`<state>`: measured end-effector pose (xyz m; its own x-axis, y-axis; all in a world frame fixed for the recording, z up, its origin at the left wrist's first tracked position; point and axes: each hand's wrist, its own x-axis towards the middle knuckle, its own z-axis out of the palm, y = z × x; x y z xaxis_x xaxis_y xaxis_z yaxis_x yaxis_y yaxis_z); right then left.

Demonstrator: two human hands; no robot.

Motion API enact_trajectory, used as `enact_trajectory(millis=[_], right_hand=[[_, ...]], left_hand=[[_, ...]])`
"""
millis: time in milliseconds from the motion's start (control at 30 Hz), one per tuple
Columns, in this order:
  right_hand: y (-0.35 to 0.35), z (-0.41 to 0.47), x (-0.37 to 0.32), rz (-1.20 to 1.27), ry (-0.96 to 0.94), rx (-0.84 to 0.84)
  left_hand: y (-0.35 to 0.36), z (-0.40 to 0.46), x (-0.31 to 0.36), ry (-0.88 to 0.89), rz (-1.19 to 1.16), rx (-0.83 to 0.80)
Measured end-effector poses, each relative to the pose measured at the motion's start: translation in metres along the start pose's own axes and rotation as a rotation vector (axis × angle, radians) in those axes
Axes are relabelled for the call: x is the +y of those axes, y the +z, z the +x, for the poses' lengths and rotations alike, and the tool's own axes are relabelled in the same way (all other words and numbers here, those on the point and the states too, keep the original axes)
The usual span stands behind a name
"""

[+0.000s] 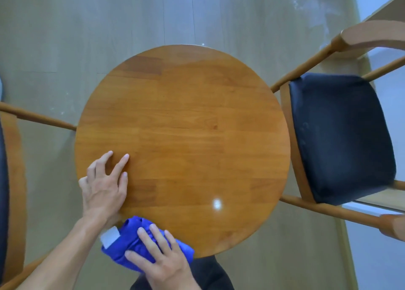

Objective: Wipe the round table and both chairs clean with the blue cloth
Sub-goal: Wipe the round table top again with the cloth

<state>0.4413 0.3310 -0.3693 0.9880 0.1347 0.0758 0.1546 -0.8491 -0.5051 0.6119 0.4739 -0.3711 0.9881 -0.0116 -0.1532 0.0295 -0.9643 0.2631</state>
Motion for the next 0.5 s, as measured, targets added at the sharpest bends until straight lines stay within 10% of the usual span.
enact_trajectory(millis=[133, 367, 500], right_hand=[[-0.088, -0.03, 0.125, -0.125, 0.061, -0.032], [-0.116, 0.096, 0.208, -0.152, 1.042, 0.483], [-0.067, 0.17, 0.133, -0.154, 0.796, 0.385]], left_hand=[[0.009, -0.007, 0.008, -0.031, 0.012, 0.01], [0.011, -0.01, 0.013, -0.061, -0.012, -0.004], [0.015, -0.01, 0.013, -0.102, -0.025, -0.007]])
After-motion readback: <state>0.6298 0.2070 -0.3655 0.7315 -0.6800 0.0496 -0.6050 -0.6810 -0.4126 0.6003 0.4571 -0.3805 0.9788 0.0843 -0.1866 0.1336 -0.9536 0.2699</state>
